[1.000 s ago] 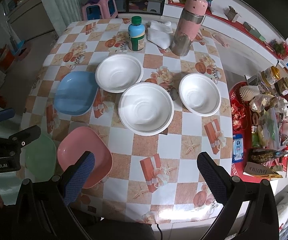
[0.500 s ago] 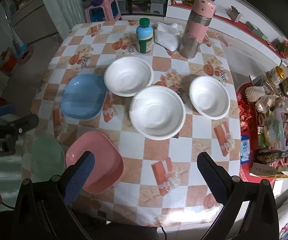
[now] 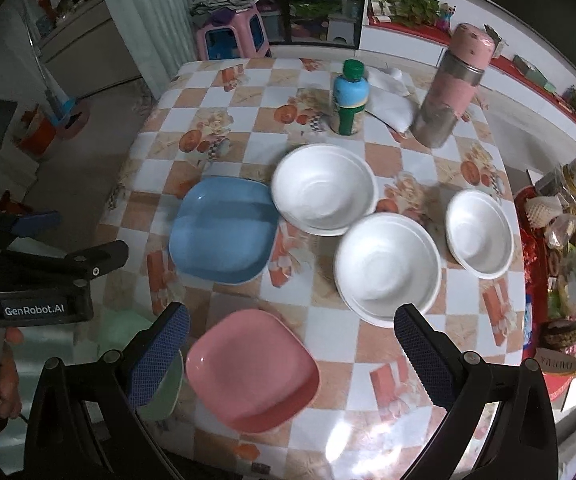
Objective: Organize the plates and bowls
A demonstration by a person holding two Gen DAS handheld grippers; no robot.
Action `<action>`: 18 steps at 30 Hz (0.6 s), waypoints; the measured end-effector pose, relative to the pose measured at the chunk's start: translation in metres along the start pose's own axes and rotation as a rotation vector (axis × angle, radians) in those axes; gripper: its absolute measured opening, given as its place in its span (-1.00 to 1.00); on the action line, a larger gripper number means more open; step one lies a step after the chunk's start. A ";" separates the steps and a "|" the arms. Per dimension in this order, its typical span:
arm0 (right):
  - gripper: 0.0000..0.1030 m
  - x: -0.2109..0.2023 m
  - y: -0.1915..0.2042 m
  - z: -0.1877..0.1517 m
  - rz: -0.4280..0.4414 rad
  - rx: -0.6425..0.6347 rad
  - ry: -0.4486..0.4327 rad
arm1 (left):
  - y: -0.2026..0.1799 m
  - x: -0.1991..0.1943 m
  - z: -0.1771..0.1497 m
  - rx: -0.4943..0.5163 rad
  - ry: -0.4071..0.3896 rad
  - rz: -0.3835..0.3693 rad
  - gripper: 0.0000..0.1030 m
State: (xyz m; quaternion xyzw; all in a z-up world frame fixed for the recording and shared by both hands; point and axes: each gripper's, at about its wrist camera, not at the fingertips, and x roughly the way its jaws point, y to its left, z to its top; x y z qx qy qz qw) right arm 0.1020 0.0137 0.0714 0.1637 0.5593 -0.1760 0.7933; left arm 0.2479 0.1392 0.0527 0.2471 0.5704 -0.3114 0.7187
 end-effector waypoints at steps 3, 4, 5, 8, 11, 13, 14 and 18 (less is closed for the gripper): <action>1.00 0.006 0.008 0.000 0.005 0.000 0.009 | 0.003 0.003 0.003 0.000 -0.001 0.010 1.00; 1.00 0.008 0.009 -0.001 0.008 0.002 0.014 | 0.004 0.004 0.004 0.001 0.001 0.006 1.00; 1.00 0.011 0.012 0.000 0.014 0.004 0.020 | 0.005 0.006 0.004 0.003 0.003 0.004 1.00; 1.00 0.018 0.016 0.001 0.033 0.020 0.043 | 0.006 0.011 0.006 0.021 0.004 0.009 1.00; 1.00 0.025 0.020 0.004 0.037 0.026 0.057 | 0.008 0.017 0.008 0.030 0.006 0.009 1.00; 1.00 0.030 0.022 0.007 0.038 0.030 0.066 | 0.010 0.023 0.010 0.034 0.007 0.011 1.00; 1.00 0.034 0.023 0.008 0.040 0.034 0.073 | 0.011 0.026 0.012 0.036 0.010 0.013 1.00; 1.00 0.051 0.022 0.014 0.063 0.080 0.106 | 0.015 0.041 0.018 0.042 0.026 0.020 1.00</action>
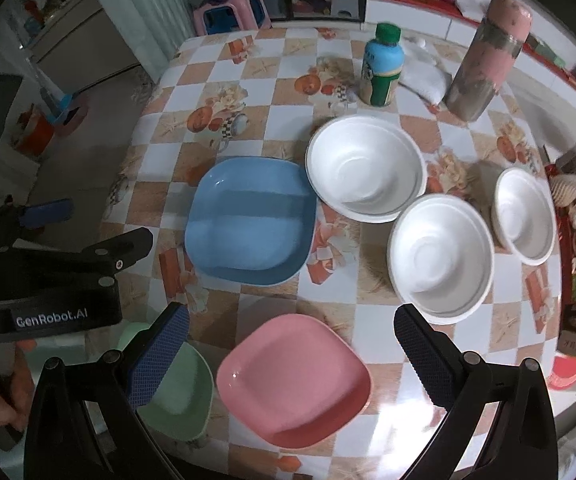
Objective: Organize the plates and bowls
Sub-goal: 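Close the left and right grippers on the blue square plate's rim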
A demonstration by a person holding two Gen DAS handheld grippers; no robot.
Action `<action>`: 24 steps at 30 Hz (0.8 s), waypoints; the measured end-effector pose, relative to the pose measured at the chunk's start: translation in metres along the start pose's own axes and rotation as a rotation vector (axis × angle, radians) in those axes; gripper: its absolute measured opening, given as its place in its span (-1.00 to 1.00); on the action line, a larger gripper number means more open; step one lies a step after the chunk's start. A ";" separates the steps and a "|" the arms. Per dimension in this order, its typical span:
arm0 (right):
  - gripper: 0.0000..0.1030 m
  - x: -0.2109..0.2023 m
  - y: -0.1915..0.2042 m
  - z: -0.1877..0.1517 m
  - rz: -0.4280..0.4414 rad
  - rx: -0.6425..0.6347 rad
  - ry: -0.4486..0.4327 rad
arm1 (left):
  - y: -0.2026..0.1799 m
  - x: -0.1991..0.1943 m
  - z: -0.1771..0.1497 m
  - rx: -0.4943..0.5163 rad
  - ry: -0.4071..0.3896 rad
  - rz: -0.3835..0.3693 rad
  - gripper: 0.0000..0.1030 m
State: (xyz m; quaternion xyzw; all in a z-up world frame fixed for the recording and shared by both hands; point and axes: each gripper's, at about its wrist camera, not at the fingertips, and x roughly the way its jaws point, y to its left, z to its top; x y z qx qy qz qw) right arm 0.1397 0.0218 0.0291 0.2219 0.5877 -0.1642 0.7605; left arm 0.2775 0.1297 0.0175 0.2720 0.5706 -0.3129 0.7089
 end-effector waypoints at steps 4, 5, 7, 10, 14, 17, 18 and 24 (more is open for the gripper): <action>1.00 0.011 0.001 0.008 0.008 0.019 0.014 | 0.003 0.011 0.007 0.007 0.015 -0.012 0.95; 1.00 0.014 0.002 0.011 0.005 0.016 0.014 | 0.005 0.014 0.007 0.007 0.019 -0.015 0.94; 1.00 0.017 0.003 0.014 0.006 0.017 0.018 | 0.007 0.019 0.008 0.001 0.032 -0.024 0.91; 1.00 0.024 0.001 0.019 0.036 0.046 0.047 | 0.009 0.028 0.010 0.000 0.051 -0.030 0.86; 1.00 0.033 0.000 0.024 0.029 0.056 0.069 | 0.011 0.045 0.014 -0.002 0.093 -0.046 0.53; 0.84 0.040 -0.005 0.029 0.028 0.073 0.085 | 0.012 0.057 0.016 -0.010 0.122 -0.053 0.50; 0.76 0.044 -0.006 0.032 0.033 0.081 0.098 | 0.012 0.062 0.017 -0.011 0.129 -0.052 0.50; 0.76 0.063 -0.010 0.040 0.036 0.110 0.137 | 0.005 0.078 0.027 0.020 0.140 -0.033 0.50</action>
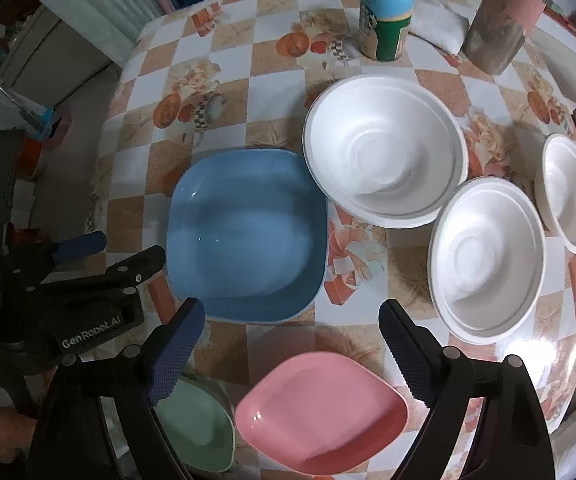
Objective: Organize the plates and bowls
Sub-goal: 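Close the left and right grippers on the blue square plate's rim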
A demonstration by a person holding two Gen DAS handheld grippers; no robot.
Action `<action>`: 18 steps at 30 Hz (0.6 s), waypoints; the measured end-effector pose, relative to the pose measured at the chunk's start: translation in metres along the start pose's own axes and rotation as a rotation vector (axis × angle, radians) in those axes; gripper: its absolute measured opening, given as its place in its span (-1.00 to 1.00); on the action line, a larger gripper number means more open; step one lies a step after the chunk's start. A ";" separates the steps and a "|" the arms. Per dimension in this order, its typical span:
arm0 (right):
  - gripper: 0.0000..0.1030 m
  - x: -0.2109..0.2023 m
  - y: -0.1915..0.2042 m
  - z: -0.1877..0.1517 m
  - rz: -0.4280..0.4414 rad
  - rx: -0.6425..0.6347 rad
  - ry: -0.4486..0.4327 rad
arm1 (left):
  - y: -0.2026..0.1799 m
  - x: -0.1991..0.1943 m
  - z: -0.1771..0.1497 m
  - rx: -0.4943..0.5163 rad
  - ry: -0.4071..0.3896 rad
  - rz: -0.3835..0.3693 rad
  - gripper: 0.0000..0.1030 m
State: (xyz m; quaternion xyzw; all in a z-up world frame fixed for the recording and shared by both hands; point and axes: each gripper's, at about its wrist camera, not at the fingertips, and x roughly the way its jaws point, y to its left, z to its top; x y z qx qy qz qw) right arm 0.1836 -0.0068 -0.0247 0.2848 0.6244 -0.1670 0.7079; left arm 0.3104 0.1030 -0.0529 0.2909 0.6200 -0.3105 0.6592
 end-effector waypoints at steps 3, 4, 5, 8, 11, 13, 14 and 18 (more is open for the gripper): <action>0.75 0.009 0.000 0.006 -0.002 0.004 0.009 | -0.002 0.006 0.005 0.007 -0.010 0.010 0.49; 0.69 0.011 0.000 0.008 -0.004 0.004 0.013 | -0.003 0.009 0.007 0.009 -0.009 0.015 0.48; 0.48 0.016 0.000 0.010 -0.005 0.003 0.023 | -0.003 0.012 0.008 0.011 -0.004 0.019 0.47; 0.31 0.031 -0.002 0.016 -0.024 0.009 0.066 | -0.005 0.019 0.010 0.010 0.018 0.018 0.40; 0.31 0.040 -0.006 0.021 -0.029 0.025 0.077 | -0.008 0.024 0.011 0.009 0.030 0.017 0.40; 0.31 0.041 -0.008 0.024 -0.035 0.027 0.067 | -0.010 0.026 0.012 0.007 0.036 0.018 0.39; 0.31 0.042 -0.009 0.026 -0.039 0.028 0.064 | -0.011 0.028 0.012 0.004 0.039 0.016 0.39; 0.31 0.053 -0.014 0.033 -0.037 0.046 0.092 | -0.016 0.037 0.012 -0.007 0.064 0.015 0.28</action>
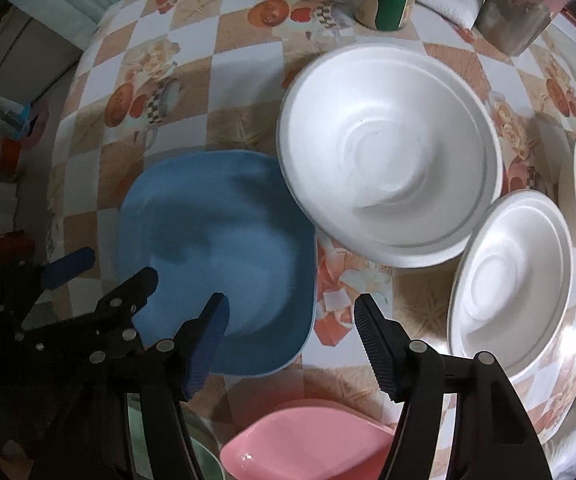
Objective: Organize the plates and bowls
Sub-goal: 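Close the left and right grippers on the blue square plate's rim, then lift the blue plate with both grippers and carry it over the green plate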
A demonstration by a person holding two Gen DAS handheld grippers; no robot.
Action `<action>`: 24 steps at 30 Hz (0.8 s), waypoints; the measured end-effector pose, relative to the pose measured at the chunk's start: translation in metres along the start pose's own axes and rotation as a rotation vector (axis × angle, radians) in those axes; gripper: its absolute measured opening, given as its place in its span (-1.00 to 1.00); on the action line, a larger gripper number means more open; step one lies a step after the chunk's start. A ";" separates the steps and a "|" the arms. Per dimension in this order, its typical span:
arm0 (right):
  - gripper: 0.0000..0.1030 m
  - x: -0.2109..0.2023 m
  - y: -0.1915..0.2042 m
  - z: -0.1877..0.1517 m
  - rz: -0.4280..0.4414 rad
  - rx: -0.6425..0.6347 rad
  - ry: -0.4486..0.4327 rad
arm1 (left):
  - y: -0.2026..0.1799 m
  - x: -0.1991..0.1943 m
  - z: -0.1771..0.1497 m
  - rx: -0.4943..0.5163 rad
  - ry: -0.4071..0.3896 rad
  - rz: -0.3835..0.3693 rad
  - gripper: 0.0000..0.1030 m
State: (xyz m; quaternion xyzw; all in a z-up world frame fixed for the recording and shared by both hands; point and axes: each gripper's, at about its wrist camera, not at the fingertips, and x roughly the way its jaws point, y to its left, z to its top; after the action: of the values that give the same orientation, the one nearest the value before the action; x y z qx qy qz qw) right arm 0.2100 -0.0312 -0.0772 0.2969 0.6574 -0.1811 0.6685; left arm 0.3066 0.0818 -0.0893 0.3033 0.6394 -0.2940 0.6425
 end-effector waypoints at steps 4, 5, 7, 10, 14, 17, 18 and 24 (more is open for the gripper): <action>0.31 0.009 -0.002 0.004 0.002 0.012 0.010 | -0.009 0.018 -0.006 -0.012 0.025 -0.001 0.05; 0.31 0.011 -0.002 0.005 0.001 0.013 0.013 | -0.009 0.020 -0.006 -0.029 0.031 -0.016 0.04; 0.32 0.017 -0.001 0.007 -0.002 0.014 0.027 | -0.007 0.019 -0.007 -0.058 0.031 -0.035 -0.12; 0.25 0.023 -0.002 0.010 -0.001 0.019 0.035 | -0.013 0.016 -0.008 -0.043 0.035 -0.054 -0.52; -0.55 0.030 0.002 0.013 -0.028 -0.004 0.073 | -0.015 0.007 -0.012 -0.026 0.012 -0.037 -0.65; -0.70 0.022 -0.002 0.009 -0.008 -0.002 0.060 | -0.007 -0.009 -0.018 -0.058 -0.013 -0.073 -0.70; -0.74 0.016 -0.004 0.006 0.003 0.004 0.049 | -0.008 -0.014 -0.020 -0.050 -0.024 -0.067 -0.70; -0.76 -0.014 0.012 -0.012 -0.007 -0.035 -0.004 | -0.005 -0.044 -0.038 -0.070 -0.055 -0.051 -0.70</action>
State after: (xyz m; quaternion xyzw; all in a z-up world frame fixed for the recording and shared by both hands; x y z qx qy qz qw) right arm 0.2071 -0.0168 -0.0606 0.2825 0.6600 -0.1728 0.6743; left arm 0.2779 0.1069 -0.0454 0.2562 0.6390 -0.2960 0.6621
